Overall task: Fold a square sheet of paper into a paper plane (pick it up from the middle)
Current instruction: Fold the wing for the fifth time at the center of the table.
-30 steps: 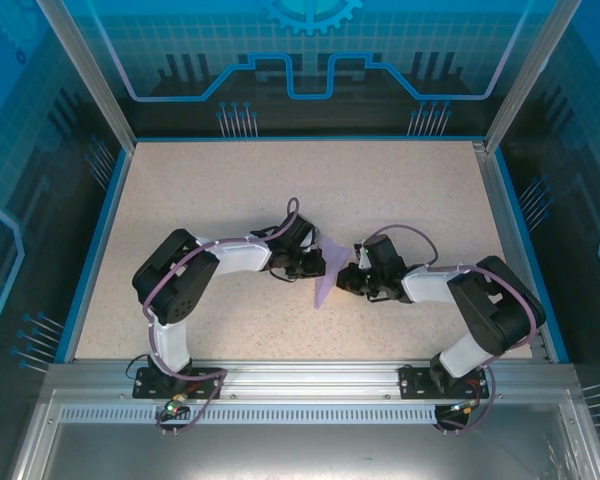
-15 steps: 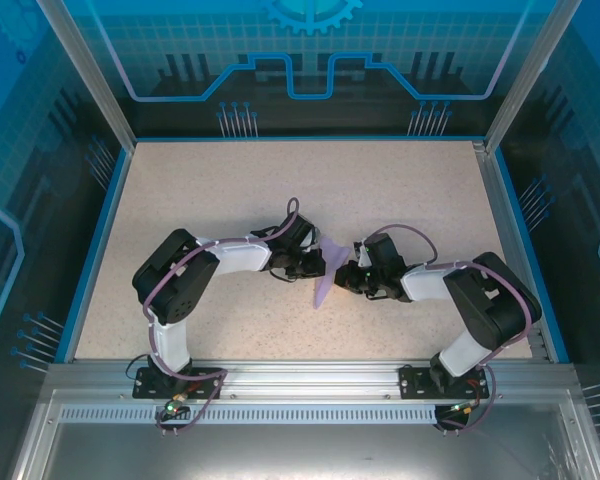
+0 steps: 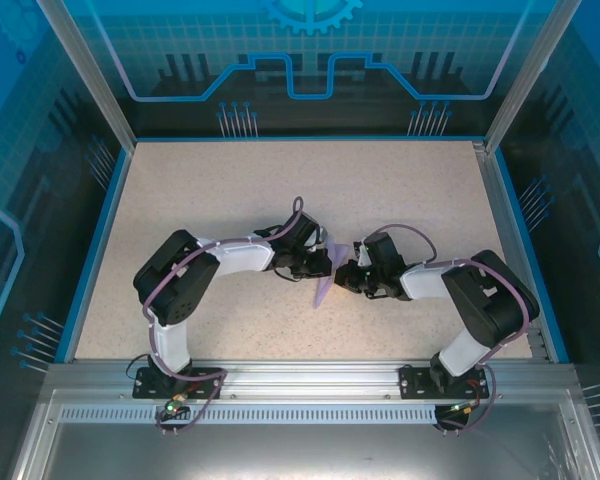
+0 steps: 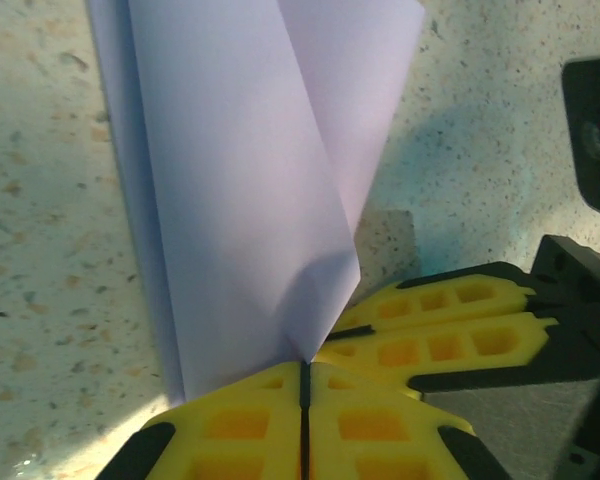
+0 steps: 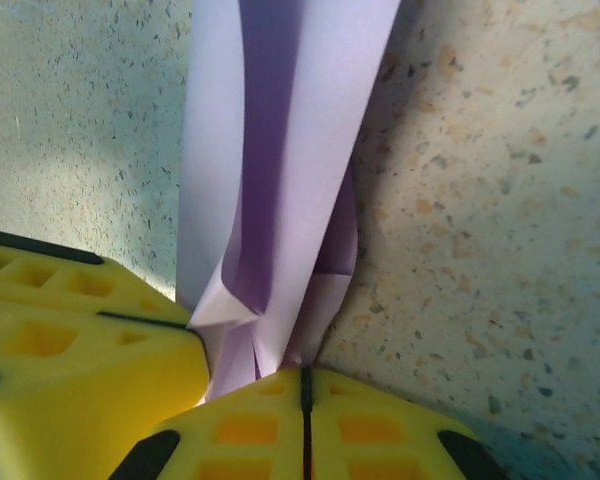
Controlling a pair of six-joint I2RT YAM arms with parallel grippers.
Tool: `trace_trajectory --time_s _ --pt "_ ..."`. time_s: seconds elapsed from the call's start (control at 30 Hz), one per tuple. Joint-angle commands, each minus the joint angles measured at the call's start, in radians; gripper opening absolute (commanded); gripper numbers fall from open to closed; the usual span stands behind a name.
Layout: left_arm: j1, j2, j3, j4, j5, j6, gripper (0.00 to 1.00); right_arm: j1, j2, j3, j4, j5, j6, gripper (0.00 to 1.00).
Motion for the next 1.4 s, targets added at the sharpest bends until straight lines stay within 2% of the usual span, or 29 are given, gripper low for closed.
trace_trajectory --time_s 0.0,0.93,1.37 --pt "-0.006 -0.016 0.03 -0.014 0.032 -0.018 0.09 -0.011 0.026 0.019 0.015 -0.017 0.001 0.08" --pt "-0.011 0.093 0.045 -0.023 -0.02 -0.006 0.1 -0.024 -0.003 -0.015 0.029 -0.02 -0.005 0.07" --pt "-0.01 0.136 0.054 -0.022 -0.017 0.006 0.13 -0.026 -0.099 -0.015 -0.087 0.022 -0.047 0.1"
